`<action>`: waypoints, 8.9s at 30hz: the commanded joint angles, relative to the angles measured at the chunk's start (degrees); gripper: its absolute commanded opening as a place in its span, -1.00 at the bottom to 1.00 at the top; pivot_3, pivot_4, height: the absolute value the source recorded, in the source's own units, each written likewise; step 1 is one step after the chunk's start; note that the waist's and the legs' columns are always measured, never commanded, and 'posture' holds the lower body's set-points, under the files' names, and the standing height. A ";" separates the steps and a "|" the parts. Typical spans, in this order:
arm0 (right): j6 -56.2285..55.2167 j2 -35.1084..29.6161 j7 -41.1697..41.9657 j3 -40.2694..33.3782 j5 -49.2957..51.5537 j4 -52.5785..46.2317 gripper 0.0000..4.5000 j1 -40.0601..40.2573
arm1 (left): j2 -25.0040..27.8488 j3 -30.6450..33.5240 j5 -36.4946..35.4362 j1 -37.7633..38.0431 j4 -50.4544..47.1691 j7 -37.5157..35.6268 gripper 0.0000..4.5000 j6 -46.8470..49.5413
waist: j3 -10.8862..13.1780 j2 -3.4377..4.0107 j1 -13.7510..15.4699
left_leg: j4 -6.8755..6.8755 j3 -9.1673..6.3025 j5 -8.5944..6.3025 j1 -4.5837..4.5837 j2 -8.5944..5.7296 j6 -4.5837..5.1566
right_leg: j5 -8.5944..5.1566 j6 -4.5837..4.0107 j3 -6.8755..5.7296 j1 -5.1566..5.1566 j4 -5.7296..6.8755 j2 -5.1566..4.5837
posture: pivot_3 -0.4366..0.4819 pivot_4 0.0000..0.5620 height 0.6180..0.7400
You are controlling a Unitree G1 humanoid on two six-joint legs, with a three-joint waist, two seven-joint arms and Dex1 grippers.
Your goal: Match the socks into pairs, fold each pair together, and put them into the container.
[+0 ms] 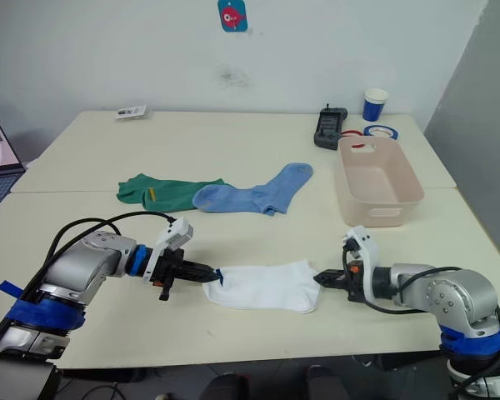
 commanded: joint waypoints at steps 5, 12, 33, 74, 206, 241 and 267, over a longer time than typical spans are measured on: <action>-1.50 -1.19 0.90 0.55 0.05 -0.95 -0.99 0.55 | -0.34 0.30 0.84 0.76 -1.71 1.36 -1.00 -2.38 | 0.00 0.00 0.00 | 0.00 0.00 0.00 0.00 0.00 0.00 | 0.00 0.00 0.00 0.00 0.00 0.00 | -0.05 -0.47 1.00; -3.30 -2.21 1.03 0.44 -0.80 -0.36 -0.23 0.79 | -1.06 1.24 0.66 1.43 -1.20 0.79 -0.43 -6.93 | 0.00 0.00 0.00 | 0.00 0.02 0.00 0.00 0.00 0.00 | 0.00 0.00 0.01 0.00 0.00 0.00 | -0.05 -0.47 1.00; -37.03 -6.83 11.90 14.68 -20.32 -8.11 0.18 -2.23 | -5.47 10.81 -6.16 4.84 -13.01 7.50 0.13 -10.61 | 0.00 0.00 0.00 | 0.01 0.03 0.00 0.01 0.00 0.00 | 0.00 0.01 0.02 0.01 -0.02 -0.01 | -0.05 -0.47 1.00; -35.77 -5.71 16.58 5.98 -19.77 -5.52 -0.29 8.37 | -3.00 12.79 -7.71 12.72 -12.38 11.41 -0.33 -11.49 | -0.07 -0.03 0.09 | 0.05 0.02 0.01 0.11 0.07 -0.02 | 0.01 0.00 0.02 0.10 0.03 -0.07 | -0.05 -0.47 1.00; -0.01 -2.16 7.57 -2.71 2.47 7.81 -0.98 -3.59 | -7.27 -3.64 7.67 12.71 -15.35 13.38 -1.00 -19.43 | -0.08 -0.02 0.02 | 0.02 0.23 0.00 0.09 0.02 0.00 | 0.01 0.01 0.05 0.09 -0.01 -0.06 | -0.05 -0.47 1.00; 10.42 6.22 1.78 -5.03 10.96 3.70 -0.98 -11.13 | -10.09 -7.48 11.69 10.42 -11.22 15.31 -1.00 -22.08 | -0.09 -0.01 0.02 | 0.02 0.16 0.00 0.06 0.04 0.00 | 0.01 0.02 0.07 0.10 -0.01 -0.04 | -0.05 -0.47 1.00; 1.47 14.34 1.59 8.58 0.90 9.48 -0.98 -12.73 | -10.44 -6.71 11.36 9.54 -11.65 16.20 -1.00 -18.54 | -0.11 0.03 -0.02 | 0.02 0.11 0.00 0.08 0.04 0.01 | 0.01 0.02 0.06 0.10 0.00 -0.04 | -0.05 -0.47 1.00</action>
